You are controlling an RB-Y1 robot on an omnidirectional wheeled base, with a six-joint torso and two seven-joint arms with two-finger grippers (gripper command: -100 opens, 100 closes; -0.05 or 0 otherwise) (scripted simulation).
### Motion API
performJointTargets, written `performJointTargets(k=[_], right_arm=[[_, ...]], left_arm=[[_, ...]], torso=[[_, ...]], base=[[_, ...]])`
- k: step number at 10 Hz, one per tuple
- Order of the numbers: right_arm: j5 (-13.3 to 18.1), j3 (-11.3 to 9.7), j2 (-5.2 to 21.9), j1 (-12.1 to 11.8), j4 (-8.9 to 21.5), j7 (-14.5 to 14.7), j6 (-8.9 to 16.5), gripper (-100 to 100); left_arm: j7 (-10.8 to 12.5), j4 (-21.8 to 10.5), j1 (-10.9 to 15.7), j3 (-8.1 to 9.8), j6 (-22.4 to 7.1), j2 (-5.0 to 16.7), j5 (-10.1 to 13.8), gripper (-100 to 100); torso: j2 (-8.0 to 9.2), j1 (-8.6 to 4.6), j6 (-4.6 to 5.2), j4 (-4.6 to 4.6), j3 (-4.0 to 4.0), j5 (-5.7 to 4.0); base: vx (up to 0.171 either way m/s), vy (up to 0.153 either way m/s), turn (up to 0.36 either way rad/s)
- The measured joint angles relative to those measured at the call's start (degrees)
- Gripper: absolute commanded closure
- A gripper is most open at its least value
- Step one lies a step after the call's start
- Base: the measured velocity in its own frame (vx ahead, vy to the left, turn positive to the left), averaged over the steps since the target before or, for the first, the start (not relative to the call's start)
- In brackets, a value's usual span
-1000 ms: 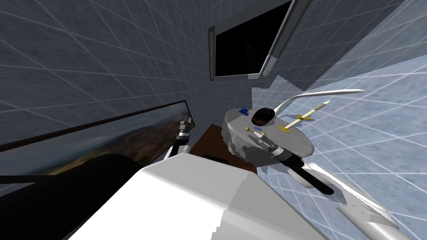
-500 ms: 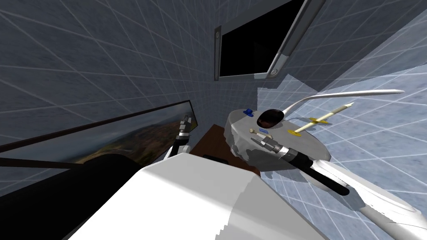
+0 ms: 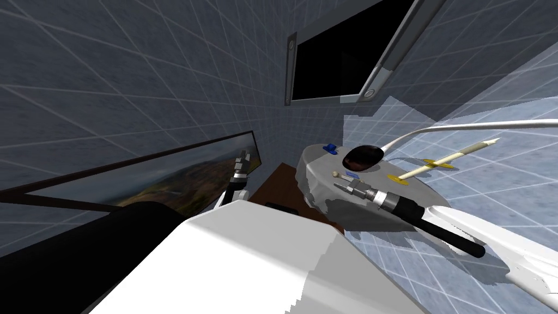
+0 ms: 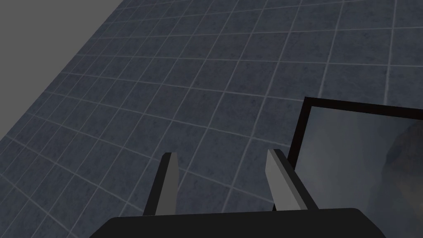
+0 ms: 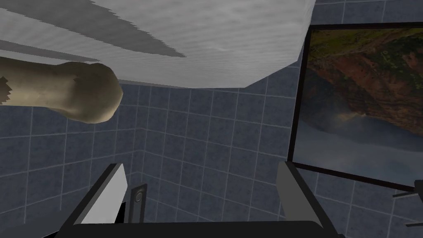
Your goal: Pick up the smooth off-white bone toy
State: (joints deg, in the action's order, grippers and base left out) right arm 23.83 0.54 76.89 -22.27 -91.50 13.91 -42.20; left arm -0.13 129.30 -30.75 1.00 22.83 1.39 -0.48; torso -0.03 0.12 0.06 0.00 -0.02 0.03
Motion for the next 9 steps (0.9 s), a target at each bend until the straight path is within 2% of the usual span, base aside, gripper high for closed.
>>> performJointTargets(k=[1, 5, 6, 7, 8, 9], right_arm=[[1.28, 0.33, 1.71, -0.77, 0.37, 0.16, 0.13, -100], [5.58, -0.44, 6.88, 0.02, 5.24, 0.58, -1.48, -100], [6.5, -1.06, 7.8, 0.82, 6.17, 0.47, -1.79, -100], [7.55, -0.39, 9.66, -0.25, 6.68, 0.33, -1.91, -100], [8.99, -0.38, 11.23, -0.31, 8.99, 0.67, -2.98, -100], [10.27, -1.04, 12.3, 0.18, 9.3, 0.4, -2.92, -100]], left_arm=[[0.0, 0.0, 0.0, 0.0, 0.0, 0.0, 0.0, 0], [0.0, 0.0, 0.0, 0.0, 0.0, 0.0, 0.0, 0], [0.0, 0.0, 0.0, 0.0, 0.0, 0.0, 0.0, 0], [0.0, 0.0, 0.0, 0.0, 0.0, 0.0, 0.0, 0], [0.0, 0.0, 0.0, 0.0, 0.0, 0.0, 0.0, 0], [0.0, 0.0, 0.0, 0.0, 0.0, 0.0, 0.0, 0]], torso=[[0.01, 0.03, -0.02, 0.0, 0.0, 0.01], [0.01, 0.03, -0.01, 0.0, 0.0, 0.0], [0.02, 0.0, 0.01, 0.0, 0.01, 0.0], [0.02, 0.02, -0.01, 0.01, 0.01, 0.01], [-0.03, 0.1, 0.0, -0.01, -0.02, 0.02], [-0.02, 0.06, 0.01, 0.0, -0.01, 0.01]], base=[[0.009, 0.036, 0.058], [0.013, 0.039, 0.083], [0.012, 0.039, 0.115], [0.029, 0.066, 0.132], [0.024, 0.046, 0.029], [0.018, 0.038, 0.085]])
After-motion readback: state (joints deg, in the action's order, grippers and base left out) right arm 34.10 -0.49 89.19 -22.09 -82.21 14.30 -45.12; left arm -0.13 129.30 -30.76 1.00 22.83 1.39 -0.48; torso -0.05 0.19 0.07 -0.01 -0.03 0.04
